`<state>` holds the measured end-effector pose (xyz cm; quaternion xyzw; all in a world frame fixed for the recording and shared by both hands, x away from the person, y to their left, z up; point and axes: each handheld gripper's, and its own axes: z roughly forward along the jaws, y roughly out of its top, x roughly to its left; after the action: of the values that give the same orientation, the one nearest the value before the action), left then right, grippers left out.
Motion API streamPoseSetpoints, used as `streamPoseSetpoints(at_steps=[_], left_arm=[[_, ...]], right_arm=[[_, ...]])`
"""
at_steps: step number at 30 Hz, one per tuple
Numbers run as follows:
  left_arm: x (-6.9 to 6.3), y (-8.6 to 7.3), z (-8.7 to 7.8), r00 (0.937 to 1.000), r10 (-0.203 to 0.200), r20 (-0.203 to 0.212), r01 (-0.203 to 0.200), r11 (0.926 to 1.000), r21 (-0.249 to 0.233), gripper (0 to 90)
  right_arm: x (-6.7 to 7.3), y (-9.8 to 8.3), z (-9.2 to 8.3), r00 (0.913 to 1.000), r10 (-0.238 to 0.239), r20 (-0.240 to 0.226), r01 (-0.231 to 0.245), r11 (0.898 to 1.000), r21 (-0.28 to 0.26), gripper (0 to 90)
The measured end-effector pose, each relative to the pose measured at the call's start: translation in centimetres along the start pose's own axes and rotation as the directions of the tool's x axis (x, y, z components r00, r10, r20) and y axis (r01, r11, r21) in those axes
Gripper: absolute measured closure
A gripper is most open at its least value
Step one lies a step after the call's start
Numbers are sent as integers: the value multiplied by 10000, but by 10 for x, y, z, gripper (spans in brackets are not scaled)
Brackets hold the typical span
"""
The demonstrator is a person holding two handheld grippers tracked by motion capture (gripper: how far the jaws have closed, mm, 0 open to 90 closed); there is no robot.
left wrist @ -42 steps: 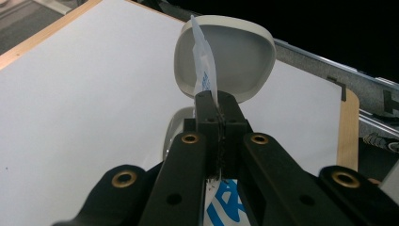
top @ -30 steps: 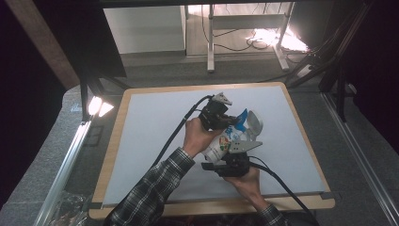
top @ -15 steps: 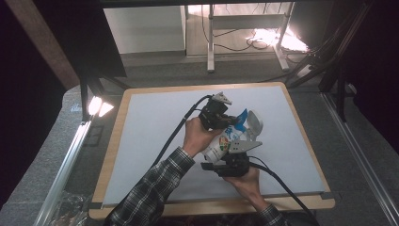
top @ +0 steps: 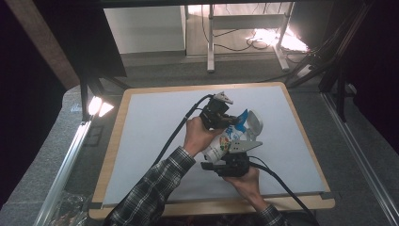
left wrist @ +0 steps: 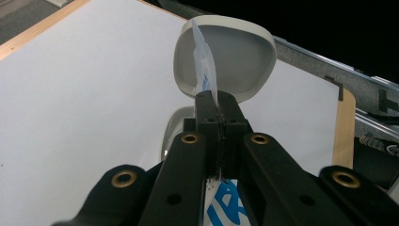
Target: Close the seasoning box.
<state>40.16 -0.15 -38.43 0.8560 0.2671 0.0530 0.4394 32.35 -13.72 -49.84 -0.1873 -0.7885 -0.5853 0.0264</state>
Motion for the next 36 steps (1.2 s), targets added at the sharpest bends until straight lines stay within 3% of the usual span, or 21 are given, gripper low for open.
streamPoseSetpoints(at_steps=[36], left_arm=[[2, 5, 3, 9997, -178, 139, 172, 9991, 376, 896]], right_arm=[[0, 1, 0, 9999, 105, -51, -106, 9998, -173, 582]])
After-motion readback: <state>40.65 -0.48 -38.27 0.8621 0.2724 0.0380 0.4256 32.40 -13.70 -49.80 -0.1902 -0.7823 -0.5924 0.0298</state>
